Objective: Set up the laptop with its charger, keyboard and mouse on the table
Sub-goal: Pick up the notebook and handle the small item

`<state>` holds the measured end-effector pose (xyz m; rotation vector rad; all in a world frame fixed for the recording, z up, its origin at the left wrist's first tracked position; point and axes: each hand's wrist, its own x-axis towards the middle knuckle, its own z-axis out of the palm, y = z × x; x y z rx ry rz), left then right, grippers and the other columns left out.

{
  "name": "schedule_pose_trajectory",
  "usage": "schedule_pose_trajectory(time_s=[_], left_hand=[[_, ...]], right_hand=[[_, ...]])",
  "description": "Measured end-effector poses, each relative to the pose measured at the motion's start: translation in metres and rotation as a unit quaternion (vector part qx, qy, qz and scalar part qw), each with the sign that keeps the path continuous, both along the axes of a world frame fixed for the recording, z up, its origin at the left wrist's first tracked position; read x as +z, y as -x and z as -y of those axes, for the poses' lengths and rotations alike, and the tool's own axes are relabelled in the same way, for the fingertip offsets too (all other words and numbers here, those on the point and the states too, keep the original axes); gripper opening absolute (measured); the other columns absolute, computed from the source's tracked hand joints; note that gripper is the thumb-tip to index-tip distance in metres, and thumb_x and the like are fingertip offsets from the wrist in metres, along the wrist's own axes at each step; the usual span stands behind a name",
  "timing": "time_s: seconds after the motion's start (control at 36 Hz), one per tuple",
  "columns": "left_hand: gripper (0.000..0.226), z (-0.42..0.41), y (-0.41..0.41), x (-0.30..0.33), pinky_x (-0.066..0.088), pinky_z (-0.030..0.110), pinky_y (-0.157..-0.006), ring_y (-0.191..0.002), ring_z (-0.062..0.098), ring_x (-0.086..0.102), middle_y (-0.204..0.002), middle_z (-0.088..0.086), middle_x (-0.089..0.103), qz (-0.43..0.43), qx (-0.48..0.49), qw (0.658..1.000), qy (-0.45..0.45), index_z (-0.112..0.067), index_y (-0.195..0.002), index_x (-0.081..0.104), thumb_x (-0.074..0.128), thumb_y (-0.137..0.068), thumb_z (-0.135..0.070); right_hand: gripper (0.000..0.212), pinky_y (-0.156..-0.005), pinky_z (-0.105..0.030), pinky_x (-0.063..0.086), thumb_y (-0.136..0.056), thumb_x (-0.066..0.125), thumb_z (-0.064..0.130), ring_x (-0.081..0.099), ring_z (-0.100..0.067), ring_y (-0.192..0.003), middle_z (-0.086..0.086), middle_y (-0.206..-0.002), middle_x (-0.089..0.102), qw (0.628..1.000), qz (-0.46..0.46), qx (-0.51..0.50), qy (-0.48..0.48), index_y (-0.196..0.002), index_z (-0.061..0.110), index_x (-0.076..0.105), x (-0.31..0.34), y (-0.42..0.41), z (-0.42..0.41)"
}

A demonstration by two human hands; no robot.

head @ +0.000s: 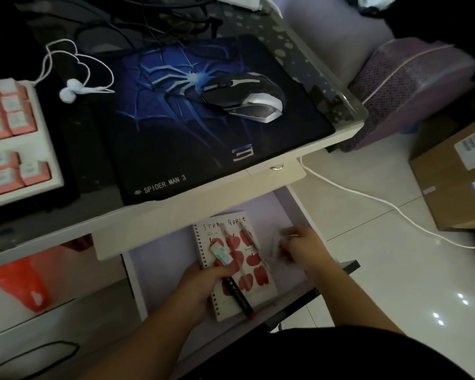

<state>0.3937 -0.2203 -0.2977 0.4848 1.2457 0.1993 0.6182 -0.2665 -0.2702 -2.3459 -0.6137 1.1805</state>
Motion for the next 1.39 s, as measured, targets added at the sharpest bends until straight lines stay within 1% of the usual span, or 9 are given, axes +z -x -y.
schedule_pose_trajectory(time_s=[0.06,0.19,0.33,0.47,0.58,0.72,0.92,1.11,1.39], left_hand=[[0.039,-0.001,0.000,0.000,0.060,0.058,-0.094,-0.098,0.040,0.078,-0.108,0.020,0.080,0.029,0.006,0.999,0.016,-0.004,-0.117,0.077,0.082,-0.079,0.004],[0.058,0.001,0.000,0.006,0.061,0.051,-0.086,-0.102,0.043,0.076,-0.113,0.023,0.078,0.071,0.008,0.997,0.010,-0.004,-0.122,0.073,0.076,-0.065,0.002],[0.044,0.000,0.003,0.010,0.060,0.052,-0.088,-0.103,0.043,0.076,-0.114,0.024,0.077,0.059,0.004,0.998,-0.007,-0.002,-0.125,0.071,0.064,-0.084,0.013],[0.054,0.000,0.003,0.027,0.062,0.048,-0.080,-0.098,0.040,0.078,-0.110,0.022,0.079,0.074,0.001,0.997,-0.012,-0.003,-0.121,0.073,0.078,-0.068,-0.001],[0.039,-0.001,0.003,0.040,0.064,0.046,-0.078,-0.099,0.040,0.078,-0.111,0.021,0.079,0.080,-0.004,0.996,-0.031,-0.005,-0.121,0.074,0.077,-0.083,-0.001],[0.036,-0.001,0.001,0.059,0.063,0.050,-0.088,-0.096,0.036,0.079,-0.105,0.016,0.081,0.044,-0.023,0.996,-0.076,-0.009,-0.118,0.077,0.084,-0.083,-0.007],[0.031,0.005,0.004,0.089,0.064,0.051,-0.086,-0.091,0.037,0.080,-0.100,0.018,0.081,0.025,-0.031,0.997,-0.059,-0.007,-0.113,0.079,0.086,-0.083,-0.012],[0.026,0.028,0.002,0.114,0.064,0.041,-0.076,-0.084,0.031,0.081,-0.093,0.014,0.082,0.017,-0.053,0.994,-0.095,-0.010,-0.109,0.079,0.085,-0.085,-0.007],[0.024,0.051,-0.006,0.176,0.065,0.039,-0.080,-0.086,0.027,0.081,-0.093,0.010,0.083,0.064,-0.101,0.984,-0.129,-0.011,-0.109,0.081,0.085,-0.086,-0.010]], right_hand=[[0.015,-0.087,-0.042,0.064,-0.100,0.062,-0.001,0.076,-0.031,-0.091,-0.014,-0.095,0.078,0.995,-0.081,-0.022,-0.045,-0.106,0.006,0.075,0.007,0.007,0.001],[0.010,-0.079,-0.038,0.067,-0.104,0.063,0.015,0.079,-0.022,-0.091,-0.006,-0.108,0.077,0.995,-0.069,0.007,-0.065,-0.107,0.022,0.071,-0.002,0.024,0.003],[0.018,-0.077,-0.037,0.067,-0.106,0.063,0.037,0.080,-0.015,-0.084,0.000,-0.116,0.077,0.994,-0.091,0.019,-0.064,-0.123,0.035,0.058,0.002,0.034,0.001],[0.049,-0.076,-0.040,0.067,-0.101,0.055,0.063,0.081,-0.014,-0.075,0.001,-0.087,0.083,0.994,-0.050,0.099,-0.006,-0.102,0.017,0.071,0.014,0.034,-0.001],[0.066,-0.082,-0.048,0.066,-0.099,0.052,0.072,0.081,-0.018,-0.077,-0.001,-0.087,0.083,0.989,-0.020,0.146,0.012,-0.099,0.010,0.072,0.028,0.025,-0.003],[0.051,-0.076,-0.040,0.067,-0.103,0.057,0.059,0.079,-0.013,-0.074,-0.001,-0.086,0.081,0.982,0.031,0.183,0.022,-0.097,0.010,0.070,0.048,0.021,-0.003],[0.055,-0.083,-0.054,0.064,-0.104,0.057,0.055,0.080,-0.024,-0.081,-0.009,-0.091,0.081,0.981,0.035,0.191,0.020,-0.099,0.004,0.074,0.084,0.018,0.001],[0.030,-0.079,-0.046,0.068,-0.097,0.067,0.038,0.081,-0.021,-0.082,-0.006,-0.099,0.081,0.982,0.007,0.182,0.054,-0.107,0.009,0.070,0.104,0.016,0.025],[0.028,-0.080,-0.038,0.067,-0.102,0.070,0.032,0.082,-0.022,-0.088,-0.005,-0.097,0.083,0.989,-0.063,0.127,0.039,-0.113,0.005,0.070,0.189,0.007,0.069]])
